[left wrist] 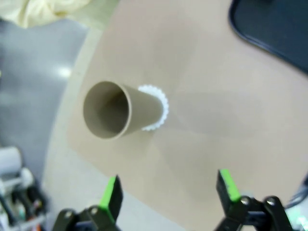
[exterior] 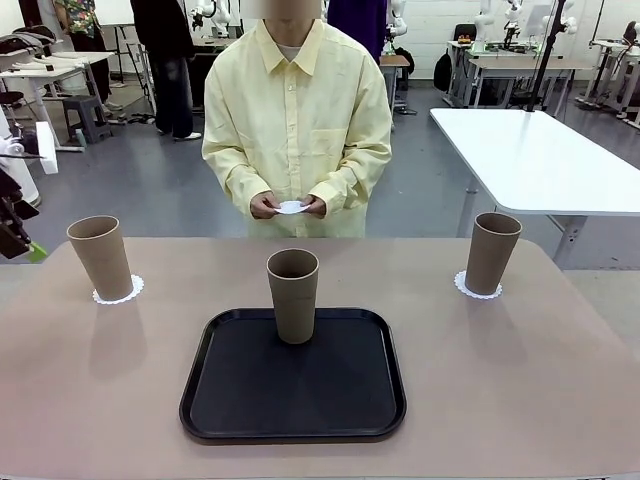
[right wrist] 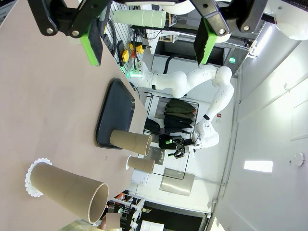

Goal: Place coasters on the table and set cups on them.
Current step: Take one Reusable plastic cup from the Flat Tray and place it on a coaster set by the human.

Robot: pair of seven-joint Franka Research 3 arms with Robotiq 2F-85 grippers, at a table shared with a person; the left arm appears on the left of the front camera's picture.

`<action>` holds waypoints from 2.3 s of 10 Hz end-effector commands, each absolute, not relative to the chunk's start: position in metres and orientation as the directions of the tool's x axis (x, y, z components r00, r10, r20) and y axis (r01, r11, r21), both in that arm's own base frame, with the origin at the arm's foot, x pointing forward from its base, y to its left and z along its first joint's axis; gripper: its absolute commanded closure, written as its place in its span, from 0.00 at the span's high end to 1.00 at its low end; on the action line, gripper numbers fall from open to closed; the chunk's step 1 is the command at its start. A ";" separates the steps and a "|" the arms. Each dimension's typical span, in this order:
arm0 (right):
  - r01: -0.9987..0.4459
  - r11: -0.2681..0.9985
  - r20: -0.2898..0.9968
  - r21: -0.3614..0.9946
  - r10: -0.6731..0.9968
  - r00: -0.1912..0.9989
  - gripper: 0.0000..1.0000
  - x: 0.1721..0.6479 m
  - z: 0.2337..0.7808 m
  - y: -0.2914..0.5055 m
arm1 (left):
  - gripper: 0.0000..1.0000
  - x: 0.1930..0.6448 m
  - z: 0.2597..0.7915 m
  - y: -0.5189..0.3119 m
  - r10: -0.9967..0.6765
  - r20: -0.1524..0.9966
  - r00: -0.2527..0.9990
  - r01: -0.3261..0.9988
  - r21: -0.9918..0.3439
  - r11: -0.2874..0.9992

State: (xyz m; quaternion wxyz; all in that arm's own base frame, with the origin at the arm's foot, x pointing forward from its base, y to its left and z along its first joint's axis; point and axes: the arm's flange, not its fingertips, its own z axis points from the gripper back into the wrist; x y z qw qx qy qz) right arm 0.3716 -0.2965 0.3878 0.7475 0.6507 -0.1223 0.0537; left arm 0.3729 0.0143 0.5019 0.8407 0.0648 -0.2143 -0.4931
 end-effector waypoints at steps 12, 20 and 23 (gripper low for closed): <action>-0.223 0.154 0.237 0.963 -0.083 0.968 1.00 0.372 0.388 -0.297 | 1.00 0.368 0.467 0.053 -0.210 0.340 0.917 0.394 -0.676 0.623; -0.223 0.154 0.237 0.963 -0.083 0.968 1.00 0.372 0.388 -0.297 | 1.00 0.359 0.472 0.236 -0.023 0.271 0.962 0.265 -0.918 0.296; -0.223 0.154 0.237 0.963 -0.083 0.968 1.00 0.372 0.388 -0.297 | 1.00 0.360 0.462 0.251 -0.041 0.277 0.960 0.276 -0.913 0.300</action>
